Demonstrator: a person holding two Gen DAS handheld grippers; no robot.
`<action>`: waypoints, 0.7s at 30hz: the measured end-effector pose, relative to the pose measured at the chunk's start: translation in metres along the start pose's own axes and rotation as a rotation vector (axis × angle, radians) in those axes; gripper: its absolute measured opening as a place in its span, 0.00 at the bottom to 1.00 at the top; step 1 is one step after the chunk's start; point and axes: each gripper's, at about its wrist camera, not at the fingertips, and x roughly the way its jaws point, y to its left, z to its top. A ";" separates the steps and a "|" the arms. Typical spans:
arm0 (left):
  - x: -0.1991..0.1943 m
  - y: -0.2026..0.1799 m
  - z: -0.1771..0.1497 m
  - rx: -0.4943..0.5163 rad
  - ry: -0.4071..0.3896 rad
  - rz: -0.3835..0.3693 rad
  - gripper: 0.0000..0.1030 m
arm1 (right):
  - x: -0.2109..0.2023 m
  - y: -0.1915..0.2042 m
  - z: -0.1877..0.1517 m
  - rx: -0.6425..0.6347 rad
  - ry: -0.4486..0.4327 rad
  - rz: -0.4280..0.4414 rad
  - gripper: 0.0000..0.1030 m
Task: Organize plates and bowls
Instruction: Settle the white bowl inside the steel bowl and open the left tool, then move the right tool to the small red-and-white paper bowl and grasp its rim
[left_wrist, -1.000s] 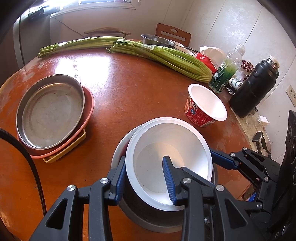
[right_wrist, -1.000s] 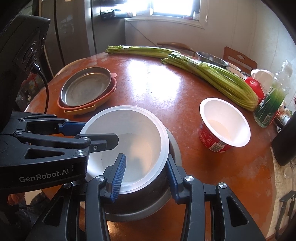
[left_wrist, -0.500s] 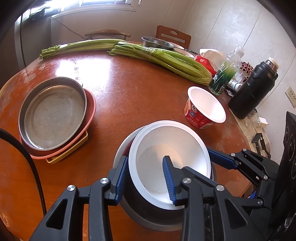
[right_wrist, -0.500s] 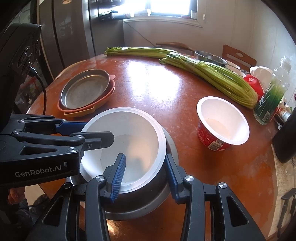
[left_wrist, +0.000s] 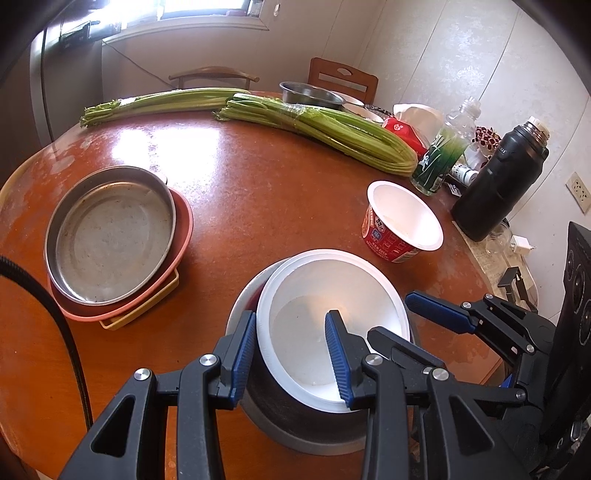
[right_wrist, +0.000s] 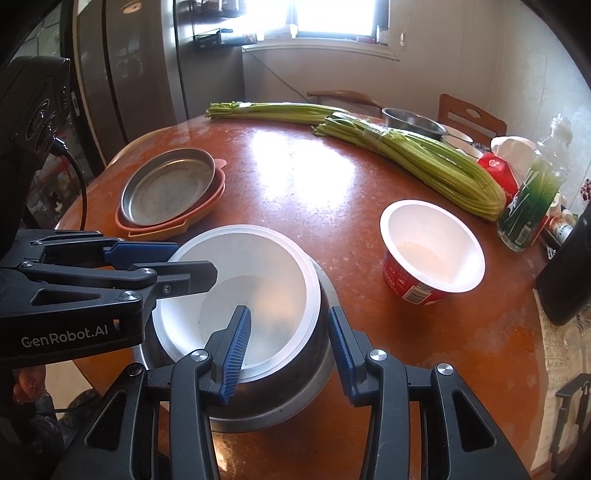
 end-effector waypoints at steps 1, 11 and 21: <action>-0.001 0.000 0.000 -0.001 -0.002 0.000 0.37 | -0.001 -0.001 0.000 0.001 -0.003 0.001 0.43; -0.012 -0.005 0.006 0.004 -0.034 0.000 0.37 | -0.012 -0.018 0.002 0.038 -0.034 -0.009 0.44; -0.011 -0.019 0.023 0.025 -0.045 -0.020 0.37 | -0.024 -0.048 0.006 0.098 -0.068 -0.043 0.46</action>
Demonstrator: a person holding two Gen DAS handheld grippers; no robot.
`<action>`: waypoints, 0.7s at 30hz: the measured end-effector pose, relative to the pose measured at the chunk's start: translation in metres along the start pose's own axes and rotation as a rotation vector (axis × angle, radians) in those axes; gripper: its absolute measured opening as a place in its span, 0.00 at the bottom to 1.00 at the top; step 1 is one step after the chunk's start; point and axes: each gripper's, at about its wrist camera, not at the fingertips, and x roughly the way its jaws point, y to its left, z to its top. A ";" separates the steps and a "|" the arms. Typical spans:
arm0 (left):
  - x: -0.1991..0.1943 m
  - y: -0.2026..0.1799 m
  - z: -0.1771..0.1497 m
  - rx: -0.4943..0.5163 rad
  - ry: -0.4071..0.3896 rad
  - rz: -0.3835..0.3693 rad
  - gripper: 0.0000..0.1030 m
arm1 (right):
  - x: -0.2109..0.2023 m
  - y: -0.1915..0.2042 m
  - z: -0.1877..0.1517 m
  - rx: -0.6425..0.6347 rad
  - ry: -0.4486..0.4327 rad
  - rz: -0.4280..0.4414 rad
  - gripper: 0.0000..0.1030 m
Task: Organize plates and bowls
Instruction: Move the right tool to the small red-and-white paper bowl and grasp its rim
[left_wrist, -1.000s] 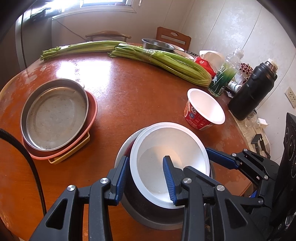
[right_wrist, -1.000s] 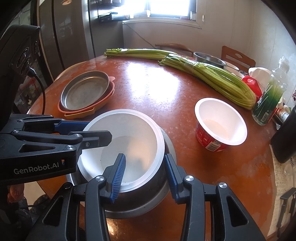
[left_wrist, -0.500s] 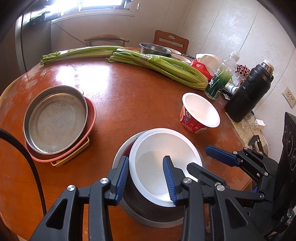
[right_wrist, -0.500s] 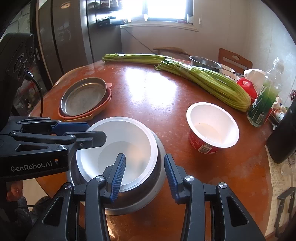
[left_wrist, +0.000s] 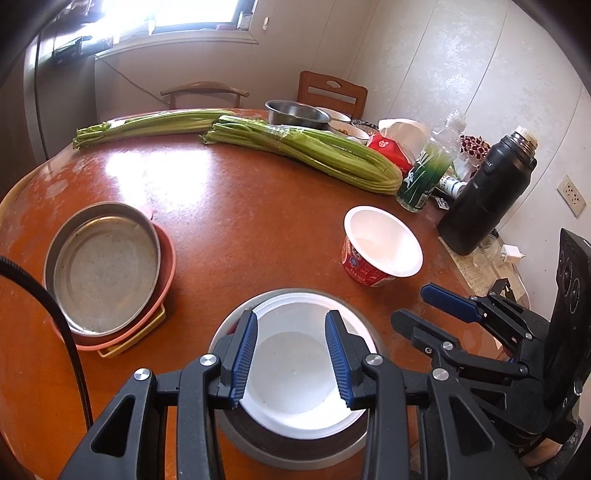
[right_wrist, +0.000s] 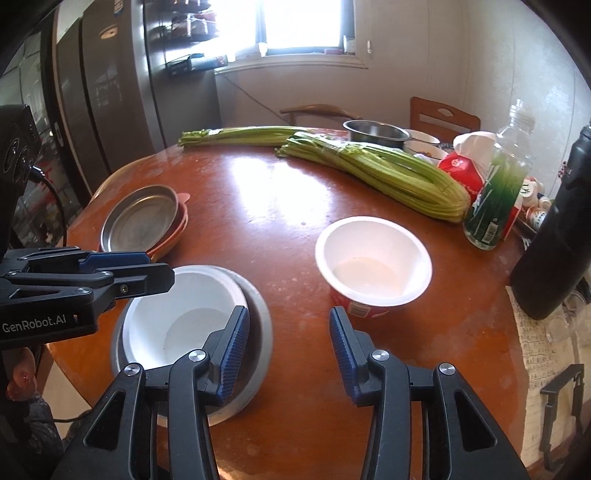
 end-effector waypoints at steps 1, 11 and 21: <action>0.001 -0.002 0.002 0.003 0.000 0.001 0.37 | 0.000 -0.004 0.000 0.009 0.000 -0.004 0.46; 0.017 -0.023 0.023 0.053 0.006 -0.020 0.37 | 0.005 -0.036 0.006 0.078 0.001 -0.040 0.47; 0.048 -0.043 0.048 0.103 0.043 -0.037 0.37 | 0.028 -0.071 0.012 0.157 0.034 -0.101 0.47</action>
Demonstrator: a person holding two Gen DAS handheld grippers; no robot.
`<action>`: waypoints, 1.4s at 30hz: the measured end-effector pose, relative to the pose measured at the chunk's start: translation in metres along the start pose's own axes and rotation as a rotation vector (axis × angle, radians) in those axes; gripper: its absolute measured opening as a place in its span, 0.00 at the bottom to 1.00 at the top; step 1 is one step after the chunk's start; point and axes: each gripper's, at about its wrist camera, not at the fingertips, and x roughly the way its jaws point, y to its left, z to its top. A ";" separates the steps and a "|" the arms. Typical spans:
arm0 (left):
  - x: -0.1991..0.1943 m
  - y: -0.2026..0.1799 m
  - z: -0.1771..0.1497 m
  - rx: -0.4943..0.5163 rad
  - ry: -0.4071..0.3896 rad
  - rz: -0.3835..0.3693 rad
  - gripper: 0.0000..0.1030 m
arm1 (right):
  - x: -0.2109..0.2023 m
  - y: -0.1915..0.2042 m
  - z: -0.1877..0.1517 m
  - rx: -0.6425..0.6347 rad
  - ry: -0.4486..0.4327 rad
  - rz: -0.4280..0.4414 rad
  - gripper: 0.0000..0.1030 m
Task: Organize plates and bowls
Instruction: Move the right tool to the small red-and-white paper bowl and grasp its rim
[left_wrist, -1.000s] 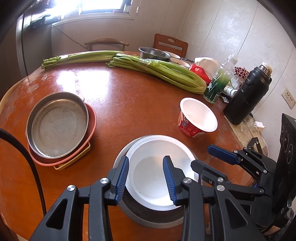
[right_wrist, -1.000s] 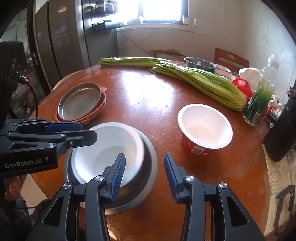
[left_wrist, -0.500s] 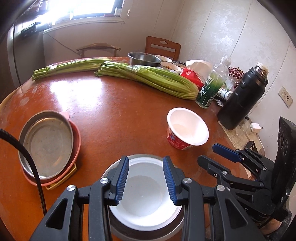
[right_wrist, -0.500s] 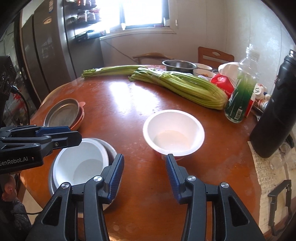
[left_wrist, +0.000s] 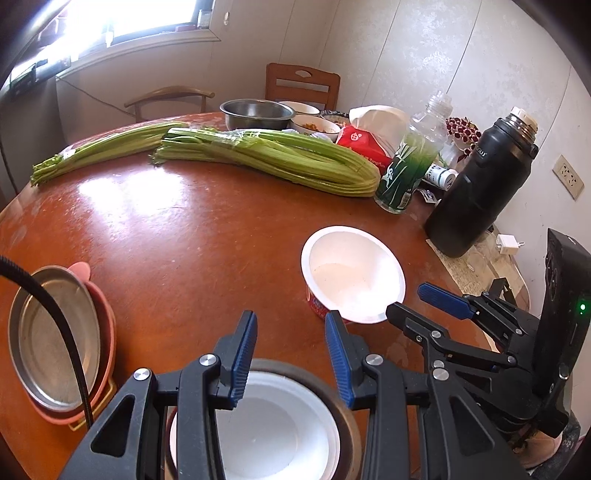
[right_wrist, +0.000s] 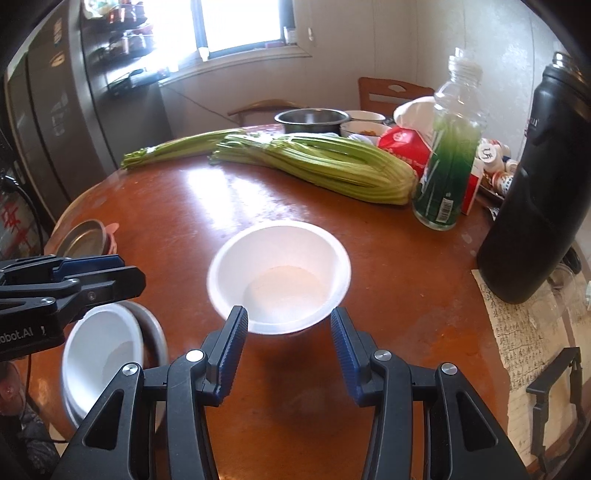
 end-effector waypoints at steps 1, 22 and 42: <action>0.004 -0.001 0.003 0.002 0.007 -0.001 0.37 | 0.004 -0.003 0.001 0.007 0.005 -0.004 0.47; 0.051 -0.004 0.028 0.022 0.067 -0.047 0.37 | 0.045 -0.003 0.015 -0.005 0.060 0.014 0.47; 0.065 0.012 0.031 -0.041 0.104 -0.067 0.37 | 0.052 0.032 0.011 -0.073 0.079 0.083 0.48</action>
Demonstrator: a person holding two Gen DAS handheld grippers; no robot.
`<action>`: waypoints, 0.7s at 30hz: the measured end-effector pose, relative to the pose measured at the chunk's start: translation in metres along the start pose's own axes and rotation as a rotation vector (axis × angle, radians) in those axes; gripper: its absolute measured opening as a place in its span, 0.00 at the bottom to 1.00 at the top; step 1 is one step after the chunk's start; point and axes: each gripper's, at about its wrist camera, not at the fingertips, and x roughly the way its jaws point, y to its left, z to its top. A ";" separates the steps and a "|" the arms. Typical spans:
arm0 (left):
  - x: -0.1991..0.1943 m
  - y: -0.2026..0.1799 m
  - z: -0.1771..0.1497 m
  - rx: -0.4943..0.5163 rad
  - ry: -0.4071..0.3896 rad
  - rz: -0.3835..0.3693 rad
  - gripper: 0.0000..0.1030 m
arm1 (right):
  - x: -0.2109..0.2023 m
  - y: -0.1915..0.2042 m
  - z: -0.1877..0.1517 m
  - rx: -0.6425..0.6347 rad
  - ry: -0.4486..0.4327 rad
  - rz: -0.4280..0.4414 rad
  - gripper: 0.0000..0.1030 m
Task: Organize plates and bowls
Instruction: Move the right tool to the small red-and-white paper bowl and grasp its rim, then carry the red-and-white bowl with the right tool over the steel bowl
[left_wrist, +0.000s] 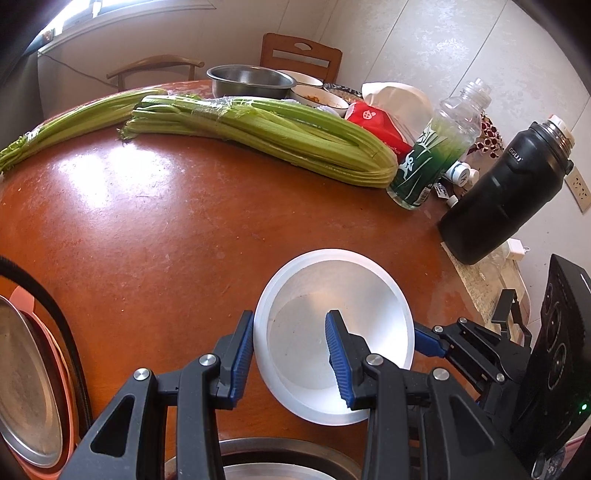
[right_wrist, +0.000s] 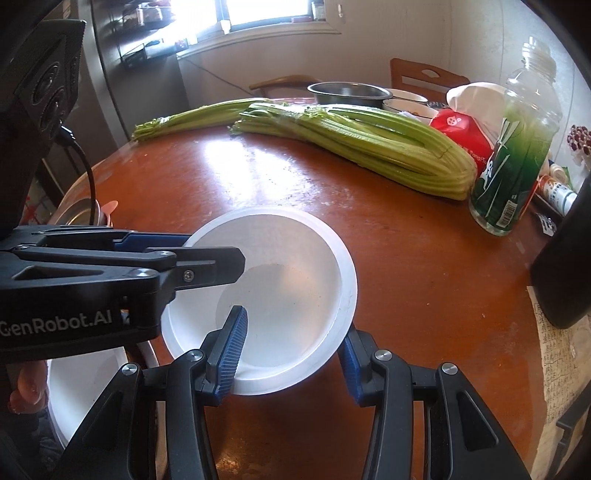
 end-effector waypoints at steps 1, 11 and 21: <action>0.001 0.000 0.000 0.000 0.001 -0.003 0.38 | 0.000 0.000 0.001 0.001 0.000 0.000 0.48; 0.008 0.004 0.001 -0.019 0.024 0.001 0.38 | 0.001 0.005 0.000 0.005 0.003 0.015 0.49; 0.008 0.009 0.001 -0.034 0.033 -0.024 0.38 | 0.001 0.008 0.000 0.005 0.007 0.008 0.50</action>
